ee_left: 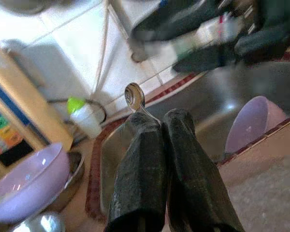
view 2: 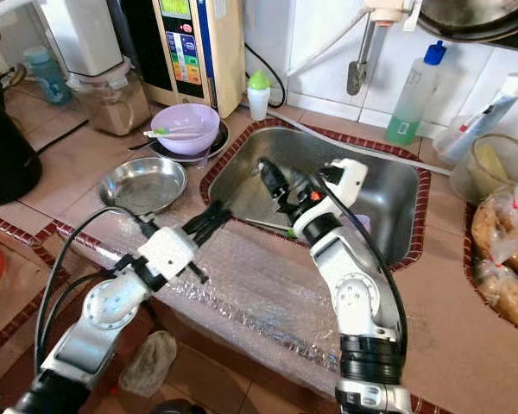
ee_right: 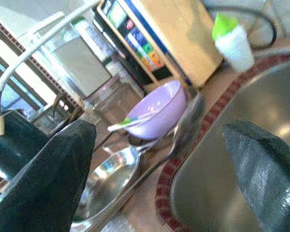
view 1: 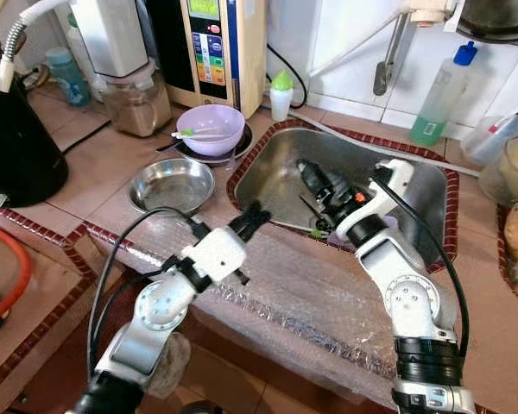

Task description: Kitchen organization

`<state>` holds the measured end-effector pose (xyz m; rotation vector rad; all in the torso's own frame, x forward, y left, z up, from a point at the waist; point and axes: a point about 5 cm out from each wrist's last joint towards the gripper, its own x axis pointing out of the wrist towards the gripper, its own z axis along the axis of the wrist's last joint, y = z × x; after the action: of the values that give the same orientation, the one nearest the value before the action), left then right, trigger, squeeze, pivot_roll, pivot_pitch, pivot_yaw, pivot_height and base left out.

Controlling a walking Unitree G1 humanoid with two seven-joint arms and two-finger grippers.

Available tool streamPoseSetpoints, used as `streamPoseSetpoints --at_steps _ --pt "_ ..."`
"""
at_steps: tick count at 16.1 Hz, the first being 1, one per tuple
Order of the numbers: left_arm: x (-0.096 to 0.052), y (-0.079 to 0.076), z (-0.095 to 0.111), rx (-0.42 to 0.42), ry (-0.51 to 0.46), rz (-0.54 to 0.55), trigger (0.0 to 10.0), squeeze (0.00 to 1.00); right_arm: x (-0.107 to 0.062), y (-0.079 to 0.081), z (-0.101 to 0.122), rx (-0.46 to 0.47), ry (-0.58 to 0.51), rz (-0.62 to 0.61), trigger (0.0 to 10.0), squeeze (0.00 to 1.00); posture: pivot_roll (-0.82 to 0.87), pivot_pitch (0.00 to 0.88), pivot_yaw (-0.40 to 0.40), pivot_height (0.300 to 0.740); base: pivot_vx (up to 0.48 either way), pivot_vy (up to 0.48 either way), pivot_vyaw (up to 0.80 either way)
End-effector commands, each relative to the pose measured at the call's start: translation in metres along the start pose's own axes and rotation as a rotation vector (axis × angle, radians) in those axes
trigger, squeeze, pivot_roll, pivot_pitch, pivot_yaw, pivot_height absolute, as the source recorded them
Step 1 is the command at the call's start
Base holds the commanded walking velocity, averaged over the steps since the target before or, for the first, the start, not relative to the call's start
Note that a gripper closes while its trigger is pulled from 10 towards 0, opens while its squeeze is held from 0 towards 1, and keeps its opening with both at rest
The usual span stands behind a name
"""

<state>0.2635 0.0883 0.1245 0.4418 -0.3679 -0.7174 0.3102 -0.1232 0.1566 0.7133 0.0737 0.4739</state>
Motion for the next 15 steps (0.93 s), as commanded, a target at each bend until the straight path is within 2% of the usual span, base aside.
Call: streamPoseSetpoints --at_steps 1,4,6,7,8,9,15 --pt "0.004 -0.004 0.003 0.029 -0.023 -0.043 0.0 0.0 0.003 -0.003 -0.005 0.044 0.052 -0.039 10.0 0.0 -0.03 0.011 0.038 0.74 0.0 0.0 0.0" --pt "0.009 -0.009 0.005 0.078 -0.061 -0.067 0.0 0.0 0.014 -0.002 -0.008 0.05 0.127 -0.067 10.0 0.0 -0.03 0.017 0.038 0.74 0.0 0.0 0.0" --pt "0.011 -0.013 0.006 0.083 -0.074 -0.088 0.0 0.0 0.022 -0.003 -0.006 0.053 0.158 -0.09 10.0 0.0 -0.03 0.019 0.039 0.74 0.0 0.0 0.0" --pt "0.012 -0.015 0.006 0.086 -0.082 -0.095 0.0 0.0 0.027 -0.004 -0.006 0.044 0.19 -0.101 8.9 0.0 -0.03 0.019 0.039 0.74 0.0 0.0 0.0" --pt "0.013 -0.017 0.007 0.095 -0.091 -0.102 0.0 0.0 0.031 -0.006 -0.007 0.053 0.224 -0.123 1.1 0.0 -0.03 0.02 0.039 0.74 0.0 0.0 0.0" --pt "0.014 -0.017 0.007 0.094 -0.096 -0.101 0.0 0.0 0.034 -0.007 -0.008 0.046 0.251 -0.134 0.0 0.0 -0.02 0.02 0.039 0.74 0.0 0.0 0.0" --pt "0.011 -0.015 -0.001 0.144 -0.059 -0.082 0.0 0.0 0.037 -0.014 -0.001 -0.006 0.299 -0.226 0.0 0.0 -0.02 0.02 0.037 0.74 0.0 0.0 0.0"
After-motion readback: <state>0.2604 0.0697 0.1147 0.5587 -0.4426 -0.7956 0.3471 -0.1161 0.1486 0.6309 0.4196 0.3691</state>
